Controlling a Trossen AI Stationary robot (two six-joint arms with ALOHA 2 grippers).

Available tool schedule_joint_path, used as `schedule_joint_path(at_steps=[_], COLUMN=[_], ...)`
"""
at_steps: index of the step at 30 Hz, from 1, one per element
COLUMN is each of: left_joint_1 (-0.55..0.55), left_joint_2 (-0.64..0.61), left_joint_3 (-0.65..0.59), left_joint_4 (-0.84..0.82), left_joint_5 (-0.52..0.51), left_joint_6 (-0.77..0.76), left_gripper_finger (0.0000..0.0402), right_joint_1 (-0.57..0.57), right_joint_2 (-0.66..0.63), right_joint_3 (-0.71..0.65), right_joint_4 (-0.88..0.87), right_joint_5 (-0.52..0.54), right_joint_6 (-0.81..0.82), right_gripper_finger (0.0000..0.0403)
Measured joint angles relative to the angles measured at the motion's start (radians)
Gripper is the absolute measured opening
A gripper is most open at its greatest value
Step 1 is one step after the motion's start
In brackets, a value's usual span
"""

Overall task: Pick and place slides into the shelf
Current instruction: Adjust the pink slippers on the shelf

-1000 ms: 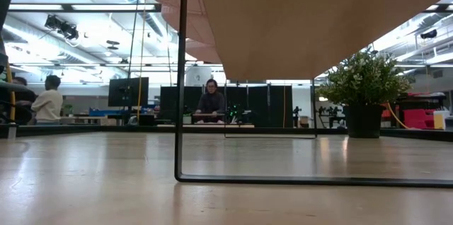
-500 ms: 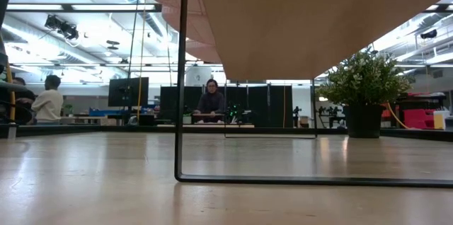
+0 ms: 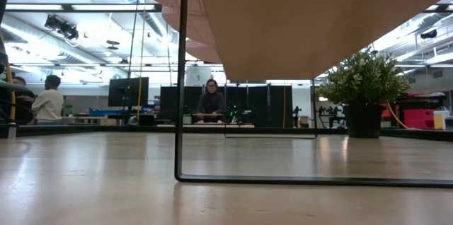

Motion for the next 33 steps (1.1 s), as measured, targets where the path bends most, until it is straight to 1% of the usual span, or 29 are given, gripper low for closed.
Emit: schedule_joint_path(at_steps=[3, 8, 12, 14, 17, 20, 22, 29, 33], left_joint_1=[-0.032, -0.074, -0.108, -0.129, -0.148, -0.145, -0.138, -0.134, -0.133], left_joint_2=[0.0, 0.002, -0.009, -0.029, -0.062, -0.092, -0.111, -0.119, -0.119], left_joint_3=[0.0, -0.003, -0.089, -0.155, -0.249, -0.316, -0.349, -0.421, -0.46], left_joint_4=[-0.001, -0.001, 0.036, 0.082, 0.214, 0.365, 0.424, 0.439, 0.508], left_joint_5=[-0.024, -0.057, -0.07, -0.073, -0.085, -0.088, -0.093, -0.092, -0.093], left_joint_6=[-0.015, -0.064, -0.138, -0.191, -0.283, -0.355, -0.389, -0.426, -0.456], left_gripper_finger=[0.0268, 0.0268, 0.0268, 0.0267, 0.0264, 0.0259, 0.0257, 0.0258, 0.0254], right_joint_1=[0.013, 0.031, 0.042, 0.045, 0.045, 0.045, 0.045, 0.045, 0.045], right_joint_2=[0.0, 0.0, 0.0, 0.0, 0.0, 0.0, 0.0, 0.0, 0.0], right_joint_3=[0.0, 0.0, 0.0, 0.0, 0.0, 0.0, 0.0, 0.0, 0.0], right_joint_4=[0.0, 0.0, 0.0, -0.001, -0.001, -0.001, -0.001, -0.001, -0.001], right_joint_5=[0.031, 0.047, 0.069, 0.076, 0.077, 0.078, 0.078, 0.078, 0.078], right_joint_6=[0.0, 0.0, 0.0, 0.0, 0.0, -0.002, -0.005, -0.007, -0.007], right_gripper_finger=[0.0029, 0.0029, 0.0029, 0.0029, 0.0029, 0.0029, 0.0029, 0.0029, 0.0029])
